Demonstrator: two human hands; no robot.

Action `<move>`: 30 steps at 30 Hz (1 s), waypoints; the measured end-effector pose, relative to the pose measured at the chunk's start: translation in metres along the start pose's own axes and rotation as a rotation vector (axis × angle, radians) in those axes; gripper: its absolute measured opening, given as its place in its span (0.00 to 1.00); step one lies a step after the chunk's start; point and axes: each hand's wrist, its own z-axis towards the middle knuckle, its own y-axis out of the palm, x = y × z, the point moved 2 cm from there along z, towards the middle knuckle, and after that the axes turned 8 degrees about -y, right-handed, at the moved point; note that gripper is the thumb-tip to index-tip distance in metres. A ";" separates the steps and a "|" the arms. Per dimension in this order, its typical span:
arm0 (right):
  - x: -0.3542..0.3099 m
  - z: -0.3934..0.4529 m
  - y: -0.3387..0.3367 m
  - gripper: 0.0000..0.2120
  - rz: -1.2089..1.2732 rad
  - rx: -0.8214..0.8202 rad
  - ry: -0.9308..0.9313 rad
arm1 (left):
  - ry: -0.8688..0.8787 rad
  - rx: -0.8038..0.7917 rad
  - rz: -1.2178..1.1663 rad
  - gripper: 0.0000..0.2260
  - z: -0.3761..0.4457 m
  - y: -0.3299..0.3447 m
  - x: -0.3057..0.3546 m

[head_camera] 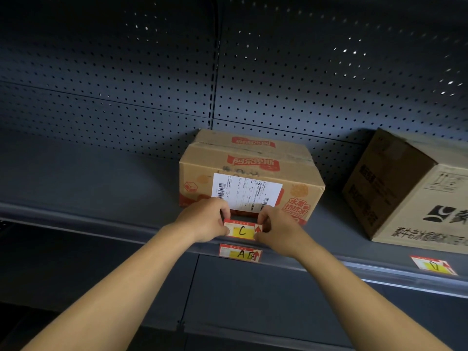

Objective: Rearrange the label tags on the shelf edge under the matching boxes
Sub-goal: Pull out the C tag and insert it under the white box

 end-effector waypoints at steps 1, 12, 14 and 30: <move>0.000 -0.002 0.000 0.09 0.016 0.028 -0.007 | 0.010 0.029 -0.018 0.10 -0.001 0.001 -0.002; 0.023 -0.050 -0.026 0.07 0.711 0.395 -0.011 | -0.005 0.188 -0.686 0.04 -0.033 0.014 0.032; 0.035 -0.064 -0.038 0.06 0.809 0.441 -0.005 | -0.025 0.173 -0.765 0.05 -0.038 0.022 0.050; 0.194 -0.184 -0.162 0.13 0.994 0.461 0.061 | 0.026 0.162 -0.874 0.10 -0.057 0.145 0.255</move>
